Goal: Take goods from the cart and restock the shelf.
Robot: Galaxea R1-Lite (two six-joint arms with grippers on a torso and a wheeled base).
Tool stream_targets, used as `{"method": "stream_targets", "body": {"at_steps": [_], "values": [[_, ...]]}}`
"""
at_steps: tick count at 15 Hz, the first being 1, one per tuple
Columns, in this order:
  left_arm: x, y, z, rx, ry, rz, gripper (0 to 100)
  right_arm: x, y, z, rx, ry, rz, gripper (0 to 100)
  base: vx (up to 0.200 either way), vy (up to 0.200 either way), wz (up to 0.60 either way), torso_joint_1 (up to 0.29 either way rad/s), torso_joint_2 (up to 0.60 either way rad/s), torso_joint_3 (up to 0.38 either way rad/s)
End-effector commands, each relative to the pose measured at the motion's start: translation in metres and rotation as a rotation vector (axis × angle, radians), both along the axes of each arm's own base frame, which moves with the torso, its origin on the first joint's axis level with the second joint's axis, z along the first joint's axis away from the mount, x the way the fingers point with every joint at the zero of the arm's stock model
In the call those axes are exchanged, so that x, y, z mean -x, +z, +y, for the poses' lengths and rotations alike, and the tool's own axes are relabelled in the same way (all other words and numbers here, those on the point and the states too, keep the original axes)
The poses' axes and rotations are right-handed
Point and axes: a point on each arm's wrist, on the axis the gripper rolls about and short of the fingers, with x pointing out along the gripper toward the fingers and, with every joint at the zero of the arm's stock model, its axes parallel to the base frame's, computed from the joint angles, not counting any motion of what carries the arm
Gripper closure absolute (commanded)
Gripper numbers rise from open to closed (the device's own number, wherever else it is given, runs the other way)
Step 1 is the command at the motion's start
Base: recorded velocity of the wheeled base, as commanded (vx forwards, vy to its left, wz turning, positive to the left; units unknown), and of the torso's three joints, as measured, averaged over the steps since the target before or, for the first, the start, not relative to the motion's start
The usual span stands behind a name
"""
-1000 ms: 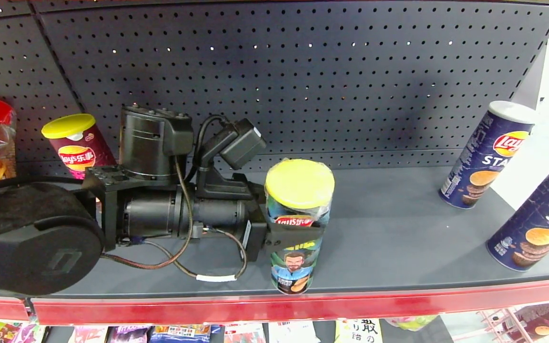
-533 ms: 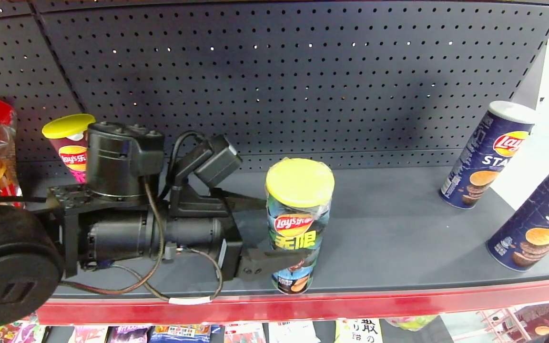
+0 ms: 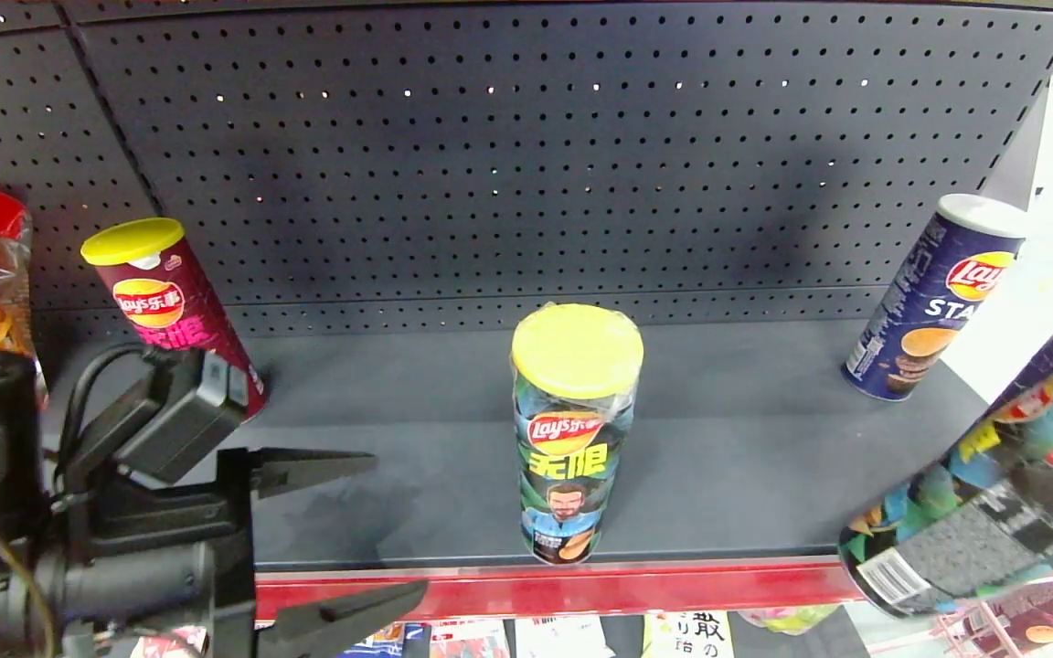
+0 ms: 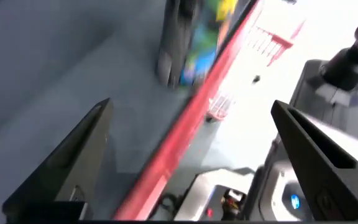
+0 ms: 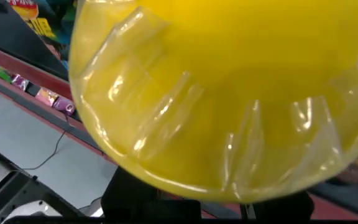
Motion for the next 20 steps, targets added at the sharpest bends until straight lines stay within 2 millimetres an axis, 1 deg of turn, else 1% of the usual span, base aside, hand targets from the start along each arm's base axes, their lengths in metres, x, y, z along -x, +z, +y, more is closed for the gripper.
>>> {"method": "stream_targets", "body": {"at_steps": [1, 2, 3, 4, 5, 7, 9, 10, 12, 14, 15, 18, 20], "values": [[0.038, -0.007, 0.024, 0.021, 0.030, -0.048, 0, -0.075, 0.012, 0.029, 0.046, 0.080, 0.049, 100, 0.000, 0.000, 0.00, 0.000, 0.00, 0.000], [0.042, -0.008, 0.027, 0.021, 0.036, -0.054, 0, -0.085, 0.016, 0.033, 0.054, 0.092, 0.046, 100, 0.000, 0.000, 0.00, 0.000, 0.00, 0.000], [0.048, -0.010, 0.030, 0.018, 0.059, -0.062, 0, -0.107, 0.024, 0.041, 0.055, 0.122, 0.042, 100, 0.000, 0.000, 0.00, 0.000, 0.00, 0.000], [0.051, -0.010, 0.032, 0.015, 0.064, -0.059, 0, -0.121, 0.029, 0.046, 0.063, 0.132, 0.030, 100, 0.000, 0.000, 0.00, 0.000, 0.00, 0.000], [0.053, -0.009, 0.033, 0.015, 0.064, -0.057, 0, -0.129, 0.031, 0.049, 0.072, 0.137, 0.024, 100, 0.000, 0.000, 0.00, 0.000, 0.00, 0.000], [0.058, -0.009, 0.036, 0.011, 0.064, -0.051, 0, -0.160, 0.033, 0.062, 0.116, 0.161, 0.007, 100, 0.000, 0.000, 0.00, 0.000, 0.00, 0.000], [0.061, -0.011, 0.038, 0.007, 0.073, -0.051, 0, -0.173, 0.031, 0.078, 0.125, 0.203, 0.016, 100, 0.000, 0.000, 0.00, 0.000, 0.00, 0.000], [0.062, -0.012, 0.038, 0.004, 0.077, -0.049, 0, -0.177, 0.029, 0.082, 0.127, 0.210, 0.019, 100, 0.000, 0.000, 0.00, 0.000, 0.00, 0.000], [0.067, -0.014, 0.041, -0.004, 0.080, -0.038, 0, -0.190, 0.027, 0.099, 0.129, 0.245, 0.022, 100, 0.000, 0.000, 0.00, 0.000, 0.00, 0.000], [0.070, -0.016, 0.043, -0.013, 0.085, -0.027, 0, -0.200, 0.025, 0.110, 0.131, 0.265, 0.024, 100, 0.000, 0.000, 0.00, 0.000, 0.00, 0.000], [0.071, -0.016, 0.043, -0.015, 0.085, -0.024, 0, -0.206, 0.024, 0.120, 0.131, 0.282, 0.021, 100, 0.000, 0.000, 0.00, 0.000, 0.00, 0.000], [0.071, -0.016, 0.044, -0.016, 0.091, -0.027, 0, -0.217, 0.024, 0.139, 0.131, 0.316, 0.012, 100, 0.000, 0.000, 0.00, 0.000, 0.00, 0.000], [0.071, -0.016, 0.044, -0.015, 0.091, -0.026, 0, -0.223, 0.019, 0.146, 0.152, 0.335, 0.008, 100, 0.000, 0.000, 0.00, 0.000, 0.00, 0.000]]}}
